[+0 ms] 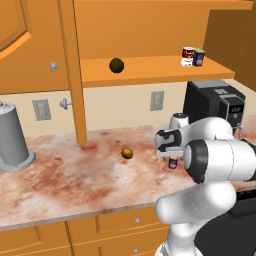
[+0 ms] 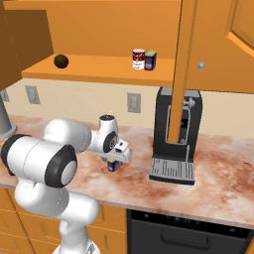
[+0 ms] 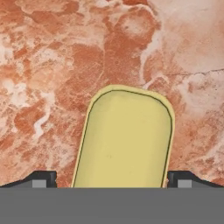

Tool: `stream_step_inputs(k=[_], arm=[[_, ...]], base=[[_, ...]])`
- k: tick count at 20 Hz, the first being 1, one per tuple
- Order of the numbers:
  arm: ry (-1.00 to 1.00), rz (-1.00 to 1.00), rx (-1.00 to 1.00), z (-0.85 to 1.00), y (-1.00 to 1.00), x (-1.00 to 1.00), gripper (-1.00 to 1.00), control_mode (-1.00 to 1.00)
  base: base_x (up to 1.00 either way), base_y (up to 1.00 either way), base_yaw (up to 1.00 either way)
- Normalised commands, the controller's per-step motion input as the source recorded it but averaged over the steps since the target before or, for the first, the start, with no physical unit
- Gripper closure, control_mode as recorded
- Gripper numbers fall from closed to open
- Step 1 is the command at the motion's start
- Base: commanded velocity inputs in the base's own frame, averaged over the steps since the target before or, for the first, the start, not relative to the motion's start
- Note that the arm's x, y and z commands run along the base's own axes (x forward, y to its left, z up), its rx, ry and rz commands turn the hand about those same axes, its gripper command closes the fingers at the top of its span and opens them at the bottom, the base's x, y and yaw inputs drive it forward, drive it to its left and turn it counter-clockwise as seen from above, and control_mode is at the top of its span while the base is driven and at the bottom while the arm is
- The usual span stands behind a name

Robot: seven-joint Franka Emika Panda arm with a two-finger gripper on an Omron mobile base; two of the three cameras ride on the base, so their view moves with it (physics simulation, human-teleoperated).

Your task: Pick the cans from the counter and place them in their designated side in the cabinet.

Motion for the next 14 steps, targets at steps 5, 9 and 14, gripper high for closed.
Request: stream_step_inputs(k=[5, 9, 14], arm=[[0.01, 0.00, 0.00, -0.21, -0.02, 0.01, 1.00, -1.00], [0.00, 0.00, 0.00, -0.05, -0.13, 0.00, 1.00, -1.00], [0.00, 0.00, 0.01, 0.14, -0.02, 0.01, 1.00, -1.00]], base=[[0.00, 0.00, 0.00], [0.00, 0.00, 0.00], [0.00, 0.00, 0.00]])
